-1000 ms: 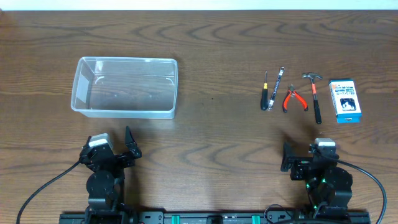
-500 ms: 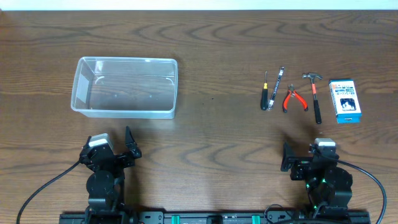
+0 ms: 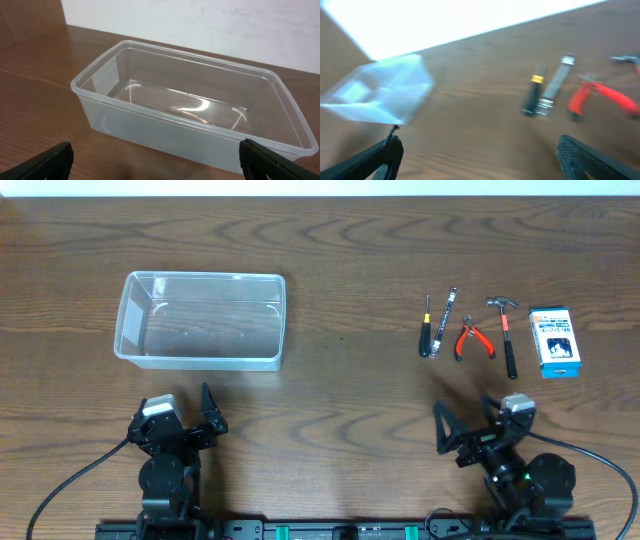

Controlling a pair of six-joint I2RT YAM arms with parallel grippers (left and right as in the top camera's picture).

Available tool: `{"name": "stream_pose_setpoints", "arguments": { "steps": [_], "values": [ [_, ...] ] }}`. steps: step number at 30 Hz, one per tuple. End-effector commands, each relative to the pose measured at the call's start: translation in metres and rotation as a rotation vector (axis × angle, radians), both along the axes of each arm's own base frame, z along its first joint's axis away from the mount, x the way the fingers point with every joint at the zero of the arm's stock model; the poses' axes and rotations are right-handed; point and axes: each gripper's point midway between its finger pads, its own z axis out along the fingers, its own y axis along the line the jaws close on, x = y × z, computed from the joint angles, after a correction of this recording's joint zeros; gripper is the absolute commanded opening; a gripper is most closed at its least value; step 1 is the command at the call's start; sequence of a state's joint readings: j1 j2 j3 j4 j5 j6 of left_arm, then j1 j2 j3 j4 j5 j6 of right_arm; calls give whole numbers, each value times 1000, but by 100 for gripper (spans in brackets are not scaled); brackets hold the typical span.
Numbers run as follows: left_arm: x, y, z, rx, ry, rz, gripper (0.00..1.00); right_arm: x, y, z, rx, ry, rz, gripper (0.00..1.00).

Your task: Pack container

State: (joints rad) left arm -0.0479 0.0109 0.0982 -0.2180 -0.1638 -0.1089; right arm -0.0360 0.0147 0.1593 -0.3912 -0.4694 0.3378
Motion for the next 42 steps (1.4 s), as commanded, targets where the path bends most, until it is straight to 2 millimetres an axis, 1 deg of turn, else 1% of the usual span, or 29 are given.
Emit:
{"name": "stream_pose_setpoints", "arguments": {
  "steps": [1,3,5,7,8,10,11,13,15,17,18,20,22,23,24,26,28,30,32,34,37,40,42],
  "values": [
    [1,-4,-13,-54,18,-11,98,-10,16,34,130,-15,85,99],
    [2,-17,-15,-111,24,-76,98,-9,10,63,128,-55,43,99],
    [2,-27,-16,-127,27,-130,98,-8,7,88,129,-75,23,99],
    [2,-30,-14,-131,23,-147,98,-1,5,115,123,-77,11,99],
    [3,-30,-13,-130,18,-146,98,3,4,125,117,-72,8,99],
    [5,-30,-4,-129,-21,-151,98,20,3,146,82,-55,13,99],
    [6,-31,5,-129,-56,-158,98,31,4,154,64,-40,23,99],
    [9,-31,24,-126,-134,-162,98,55,10,166,23,-13,64,99],
    [9,-30,42,-104,-203,-165,98,82,22,172,-26,18,125,99],
    [8,-30,55,-61,-225,-170,98,109,40,174,-78,46,196,99],
    [8,-30,59,-41,-221,-172,98,124,53,174,-108,58,237,99],
    [7,-30,68,-18,-196,-174,98,149,83,173,-180,63,334,99],
    [8,-30,75,-19,-153,-174,98,168,112,170,-261,54,412,99],
    [9,-30,78,-20,-130,-174,98,175,125,171,-294,36,452,99],
    [11,-30,83,-21,-107,-173,98,183,143,174,-284,22,492,99],
    [16,-31,96,-9,-76,-176,98,189,168,179,-200,33,557,99],
    [23,-31,113,28,-40,-182,98,200,189,188,-142,-8,608,99],
    [30,-28,126,48,10,-169,98,214,197,182,-148,8,570,99],
    [36,-23,134,55,84,-138,98,230,197,166,-184,75,461,99],
    [41,-16,136,65,169,-99,98,239,202,145,-251,137,357,99],
    [48,-6,133,86,285,-46,98,234,223,115,-357,201,292,99],
    [55,-2,122,96,354,-28,98,220,256,87,-422,235,324,99],
    [58,-3,113,97,390,-29,98,214,271,67,-416,280,344,99]
  ]
}}
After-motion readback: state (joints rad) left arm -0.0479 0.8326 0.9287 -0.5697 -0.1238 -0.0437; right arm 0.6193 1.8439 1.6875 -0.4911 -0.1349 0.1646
